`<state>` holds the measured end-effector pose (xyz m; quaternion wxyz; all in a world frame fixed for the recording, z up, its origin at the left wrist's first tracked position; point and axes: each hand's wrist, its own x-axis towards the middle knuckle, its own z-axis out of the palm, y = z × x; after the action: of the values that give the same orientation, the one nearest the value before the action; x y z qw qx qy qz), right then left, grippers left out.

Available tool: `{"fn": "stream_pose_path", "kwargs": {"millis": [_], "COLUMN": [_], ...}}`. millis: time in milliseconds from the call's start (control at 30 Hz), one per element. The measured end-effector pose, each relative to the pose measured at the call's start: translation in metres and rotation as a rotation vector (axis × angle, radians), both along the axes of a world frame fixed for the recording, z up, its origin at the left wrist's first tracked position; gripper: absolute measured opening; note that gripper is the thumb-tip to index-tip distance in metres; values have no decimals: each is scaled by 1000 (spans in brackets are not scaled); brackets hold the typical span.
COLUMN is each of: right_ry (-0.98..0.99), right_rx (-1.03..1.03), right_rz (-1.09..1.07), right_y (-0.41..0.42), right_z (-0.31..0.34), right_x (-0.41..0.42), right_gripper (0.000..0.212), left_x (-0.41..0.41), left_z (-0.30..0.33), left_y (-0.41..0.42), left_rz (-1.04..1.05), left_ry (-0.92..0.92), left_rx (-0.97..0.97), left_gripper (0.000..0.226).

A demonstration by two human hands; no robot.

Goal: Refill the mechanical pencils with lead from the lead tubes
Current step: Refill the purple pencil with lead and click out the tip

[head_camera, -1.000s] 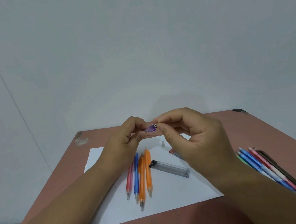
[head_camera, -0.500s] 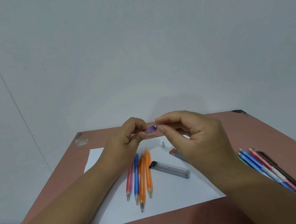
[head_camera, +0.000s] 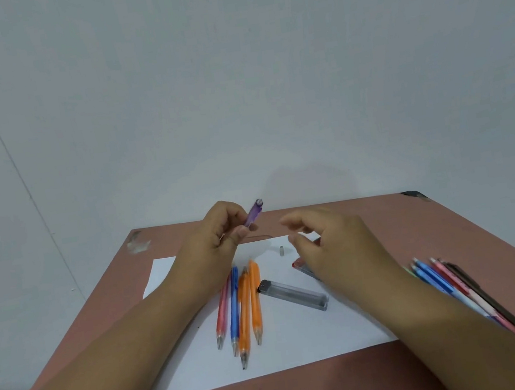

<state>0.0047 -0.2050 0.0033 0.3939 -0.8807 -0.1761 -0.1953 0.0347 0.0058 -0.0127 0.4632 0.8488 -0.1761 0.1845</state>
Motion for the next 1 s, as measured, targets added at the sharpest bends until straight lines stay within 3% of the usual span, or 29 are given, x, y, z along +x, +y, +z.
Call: {"fn": "stream_pose_path", "kwargs": {"millis": [200,433,600,767,900,1000], "right_ry": [75,29,11,-15,41,-145], "right_rx": [-145,-495,-588,-453,105,307], "right_rz": [-38,-29,-73,-84,-85,-106], "right_y": [-2,10,11,10,7,4], "right_z": [-13,-16,-24,-18,1,11], "right_x": [16,32,38,28,15,10], "right_gripper": [28,30,26,24,18,16], "left_x": [1,0,-2,-3,-2,-1], "left_z": [2,4,7,7,6,6], "left_y": [0,-2,-3,-3,-1,0], "left_rz": [41,76,96,108,107,103], "left_ry": [20,27,21,33,31,20], "left_rx": [4,28,49,74,69,67], "left_gripper": [19,17,16,18,18,19]}}
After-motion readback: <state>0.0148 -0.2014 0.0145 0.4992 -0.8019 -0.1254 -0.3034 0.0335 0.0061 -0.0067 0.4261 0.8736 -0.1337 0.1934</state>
